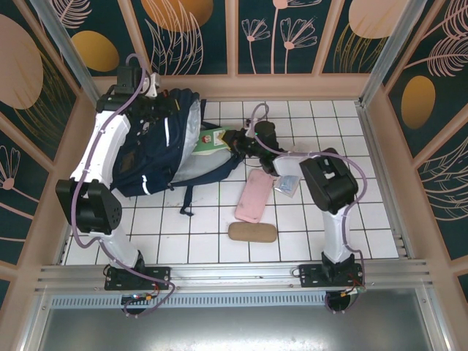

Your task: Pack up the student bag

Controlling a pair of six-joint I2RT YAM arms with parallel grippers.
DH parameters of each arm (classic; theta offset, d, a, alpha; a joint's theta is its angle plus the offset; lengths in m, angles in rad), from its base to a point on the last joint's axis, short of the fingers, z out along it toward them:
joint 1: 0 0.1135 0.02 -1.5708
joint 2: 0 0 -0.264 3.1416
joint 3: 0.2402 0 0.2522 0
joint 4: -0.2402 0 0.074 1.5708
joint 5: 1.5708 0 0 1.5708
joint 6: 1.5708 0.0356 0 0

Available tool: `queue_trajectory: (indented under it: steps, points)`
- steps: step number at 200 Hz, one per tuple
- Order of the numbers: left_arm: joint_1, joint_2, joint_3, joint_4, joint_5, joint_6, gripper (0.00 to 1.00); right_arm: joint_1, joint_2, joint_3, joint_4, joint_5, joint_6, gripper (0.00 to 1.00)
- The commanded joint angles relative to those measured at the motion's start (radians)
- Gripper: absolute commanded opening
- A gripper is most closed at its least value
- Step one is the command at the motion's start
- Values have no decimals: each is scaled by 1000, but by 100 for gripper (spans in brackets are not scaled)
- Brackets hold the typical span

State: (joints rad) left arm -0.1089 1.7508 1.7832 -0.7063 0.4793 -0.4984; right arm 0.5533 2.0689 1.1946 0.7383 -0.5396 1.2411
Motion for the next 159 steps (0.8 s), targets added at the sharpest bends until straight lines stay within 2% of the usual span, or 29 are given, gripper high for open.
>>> queue_trajectory:
  steps: [1, 47, 85, 90, 107, 119, 136, 159]
  points:
    - [-9, -82, 6, 217, 158, -53, 0, 60, 63, 100, 123, 77, 77, 0]
    - [-9, -98, -55, 277, 170, -89, 0, 161, 217, 286, 119, 181, 153, 0]
    - [-9, -115, -95, 293, 169, -93, 0, 231, 369, 596, -123, 167, 86, 0]
    - [-9, -117, -98, 295, 169, -93, 0, 237, 386, 635, -151, 160, 72, 4]
    - [-9, -120, -101, 291, 167, -88, 0, 249, 423, 728, -268, 122, 25, 29]
    - [-9, -121, -101, 288, 167, -83, 0, 250, 415, 734, -318, 119, -9, 38]
    - [-8, -121, -102, 283, 164, -76, 0, 244, 382, 698, -343, 114, -46, 46]
    - [-6, -121, -105, 283, 163, -72, 0, 231, 324, 644, -388, 105, -94, 49]
